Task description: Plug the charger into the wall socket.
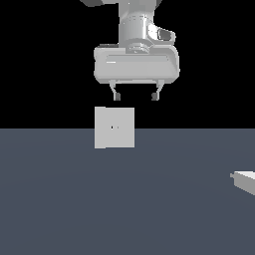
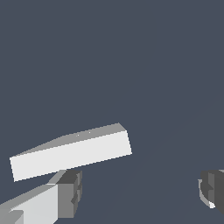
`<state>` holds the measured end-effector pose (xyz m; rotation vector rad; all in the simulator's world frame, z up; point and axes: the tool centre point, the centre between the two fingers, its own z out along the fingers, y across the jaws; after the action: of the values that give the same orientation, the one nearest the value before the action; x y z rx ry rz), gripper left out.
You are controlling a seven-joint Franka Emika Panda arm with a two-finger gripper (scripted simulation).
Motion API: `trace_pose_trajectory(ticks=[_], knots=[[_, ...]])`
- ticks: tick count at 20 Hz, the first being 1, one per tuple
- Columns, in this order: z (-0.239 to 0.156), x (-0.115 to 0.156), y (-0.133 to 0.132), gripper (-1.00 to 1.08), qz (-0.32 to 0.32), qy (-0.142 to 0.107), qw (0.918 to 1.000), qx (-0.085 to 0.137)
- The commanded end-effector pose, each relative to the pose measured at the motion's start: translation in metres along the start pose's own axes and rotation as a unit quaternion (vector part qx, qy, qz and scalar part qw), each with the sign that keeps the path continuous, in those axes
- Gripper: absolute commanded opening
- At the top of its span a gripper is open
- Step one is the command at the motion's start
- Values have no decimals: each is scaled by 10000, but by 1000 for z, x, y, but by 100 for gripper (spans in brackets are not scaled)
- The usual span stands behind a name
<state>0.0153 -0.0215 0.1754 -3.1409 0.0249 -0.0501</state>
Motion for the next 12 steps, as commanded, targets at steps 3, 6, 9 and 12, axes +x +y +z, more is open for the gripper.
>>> trace_pose_trajectory(ticks=[3,6,9,12], knots=[[1,0,1,100,0,0,10000,0],[2,-3,4,100,-9,14,10000,0],[6,-9,11,100,-25,37,10000,0],[12,-17,21,100,-48,72,10000,1]])
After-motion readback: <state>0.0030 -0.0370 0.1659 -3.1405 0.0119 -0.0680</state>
